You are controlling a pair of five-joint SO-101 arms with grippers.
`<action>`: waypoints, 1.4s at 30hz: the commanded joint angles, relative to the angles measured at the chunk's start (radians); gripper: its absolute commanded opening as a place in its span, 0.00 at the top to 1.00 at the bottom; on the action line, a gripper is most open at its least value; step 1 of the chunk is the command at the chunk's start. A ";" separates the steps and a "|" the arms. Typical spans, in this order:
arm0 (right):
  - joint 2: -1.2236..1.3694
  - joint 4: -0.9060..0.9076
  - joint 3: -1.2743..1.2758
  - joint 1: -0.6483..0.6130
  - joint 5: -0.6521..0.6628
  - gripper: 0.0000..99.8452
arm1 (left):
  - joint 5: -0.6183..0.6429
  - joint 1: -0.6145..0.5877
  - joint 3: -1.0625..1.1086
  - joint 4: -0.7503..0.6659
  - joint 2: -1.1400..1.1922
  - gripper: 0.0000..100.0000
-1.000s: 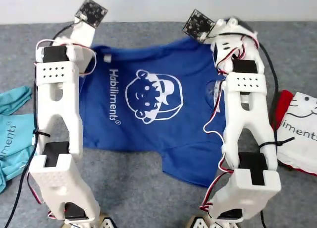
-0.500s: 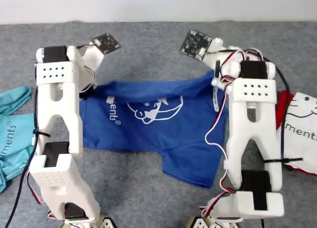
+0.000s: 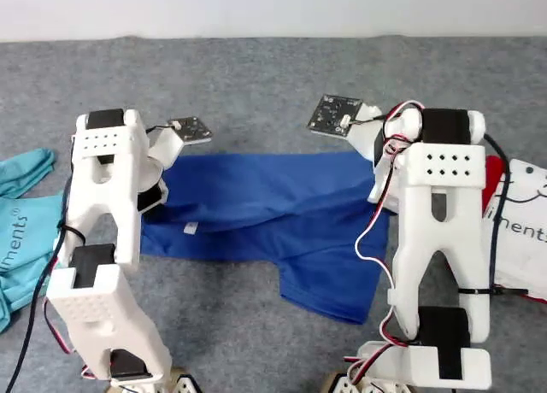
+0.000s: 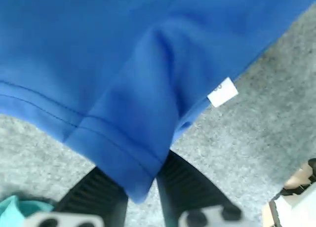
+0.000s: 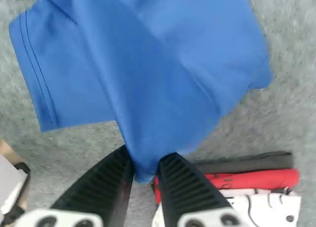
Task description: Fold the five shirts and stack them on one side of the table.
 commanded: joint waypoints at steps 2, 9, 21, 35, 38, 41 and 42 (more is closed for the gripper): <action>-0.054 0.045 0.038 -0.002 -0.044 0.99 | -0.011 -0.006 -0.001 0.031 -0.011 0.95; -0.177 0.044 0.273 -0.030 -0.040 0.99 | -0.009 -0.037 -0.013 0.028 -0.012 0.96; -0.274 0.033 0.431 -0.071 -0.043 0.99 | -0.025 -0.046 -0.010 0.031 -0.014 0.96; -0.398 0.048 0.436 0.010 -0.058 0.70 | 0.028 -0.115 -0.013 0.031 -0.072 0.84; -0.440 0.045 0.436 0.010 -0.063 0.70 | 0.028 -0.127 -0.013 0.031 -0.140 0.82; -0.444 0.024 0.422 0.008 -0.068 0.72 | 0.029 -0.127 -0.016 0.031 -0.213 0.82; -0.444 -0.004 0.416 0.008 -0.074 0.74 | 0.029 -0.127 -0.018 0.029 -0.238 0.82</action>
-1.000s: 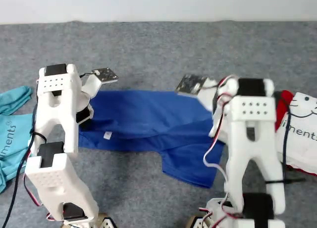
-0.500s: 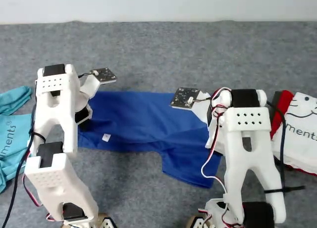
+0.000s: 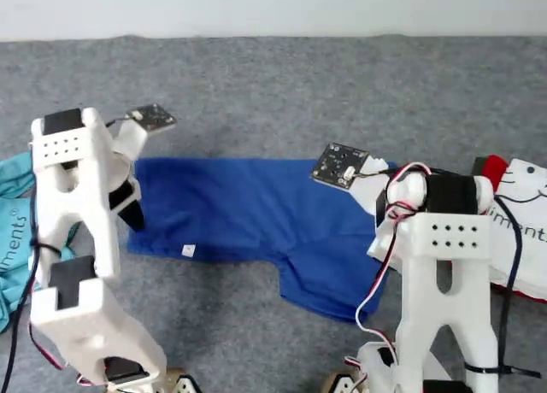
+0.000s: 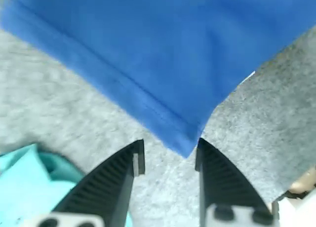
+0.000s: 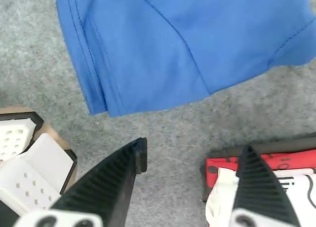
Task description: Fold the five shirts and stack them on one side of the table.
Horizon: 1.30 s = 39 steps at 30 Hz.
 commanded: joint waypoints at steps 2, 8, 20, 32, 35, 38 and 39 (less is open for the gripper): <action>-0.024 -0.107 -0.040 0.010 -0.061 0.78 | 0.031 0.000 -0.021 0.026 -0.155 0.82; 0.124 -0.424 -0.040 -0.033 -0.198 0.97 | 0.350 0.000 -0.018 -0.063 -0.213 0.93; 0.562 -0.782 -0.048 -0.067 -0.408 0.99 | 0.440 0.132 0.088 -0.063 -0.009 0.98; 0.731 -0.808 -0.048 -0.076 -0.402 0.99 | 0.313 -0.052 0.044 -0.015 0.265 0.98; 0.745 -0.809 -0.049 -0.076 -0.402 0.99 | 0.276 -0.078 0.016 0.011 0.265 0.98; 0.760 -0.803 -0.063 -0.076 -0.402 0.99 | 0.278 -0.064 -0.015 0.020 0.265 0.98; 0.763 -0.802 -0.072 -0.076 -0.402 0.99 | 0.279 -0.055 -0.025 0.020 0.265 0.98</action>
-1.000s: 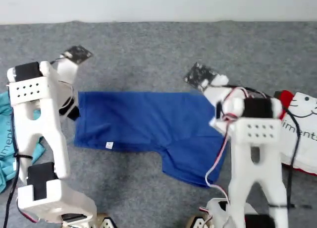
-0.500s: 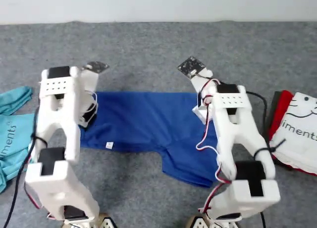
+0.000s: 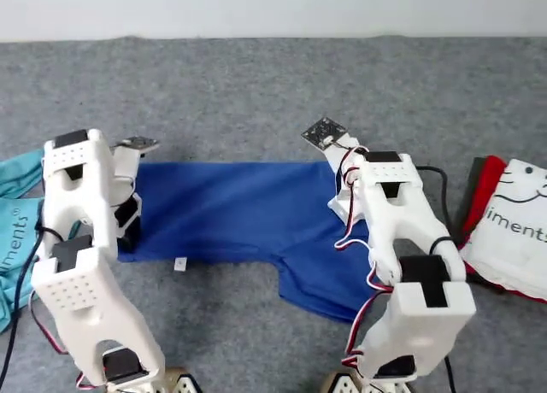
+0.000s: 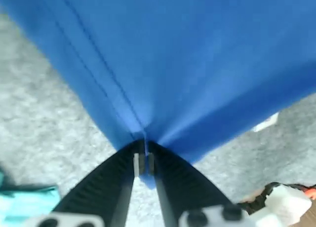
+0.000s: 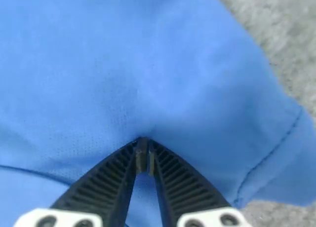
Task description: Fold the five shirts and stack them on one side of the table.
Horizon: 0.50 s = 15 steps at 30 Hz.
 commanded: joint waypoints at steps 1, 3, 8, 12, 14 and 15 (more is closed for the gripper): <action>0.001 -0.007 -0.078 -0.005 -0.008 0.99 | -0.011 0.012 -0.062 0.026 -0.008 0.98; -0.001 -0.005 -0.098 -0.005 -0.008 0.99 | -0.009 0.041 -0.084 0.028 -0.008 0.98; -0.024 0.156 -0.242 -0.013 -0.012 0.99 | 0.061 0.092 -0.136 0.037 -0.037 0.98; -0.076 0.332 -0.370 -0.012 -0.014 0.99 | 0.100 0.138 -0.143 0.035 -0.170 0.98; -0.110 0.410 -0.417 -0.008 -0.015 0.99 | 0.115 0.172 -0.143 0.035 -0.252 0.98; -0.130 0.452 -0.437 -0.007 -0.015 0.99 | 0.124 0.193 -0.143 0.035 -0.292 0.98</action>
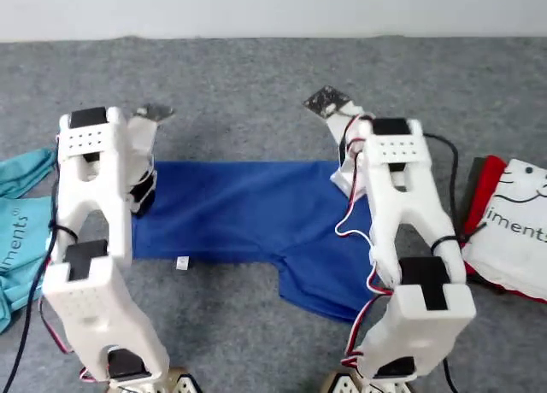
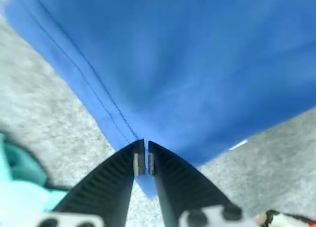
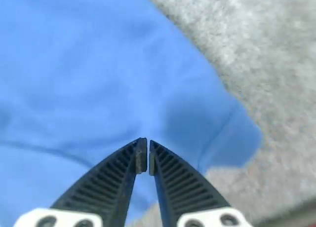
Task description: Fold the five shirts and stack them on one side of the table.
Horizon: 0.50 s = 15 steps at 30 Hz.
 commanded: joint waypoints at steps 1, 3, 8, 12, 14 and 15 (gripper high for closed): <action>-0.108 0.145 -0.115 0.001 -0.014 0.99 | 0.031 0.077 -0.039 0.031 -0.187 0.98; -0.153 0.223 -0.146 0.013 -0.017 0.99 | 0.044 0.133 -0.038 0.031 -0.247 0.98; -0.300 0.335 -0.201 0.088 -0.130 0.99 | 0.061 0.311 -0.013 0.031 -0.293 0.95; -0.426 0.372 -0.212 0.177 -0.176 0.99 | 0.061 0.462 0.044 -0.002 -0.293 0.88; -0.473 0.389 -0.210 0.226 -0.175 0.99 | 0.063 0.526 0.064 -0.031 -0.293 0.86; -0.490 0.395 -0.210 0.257 -0.172 0.99 | 0.063 0.560 0.073 -0.043 -0.293 0.85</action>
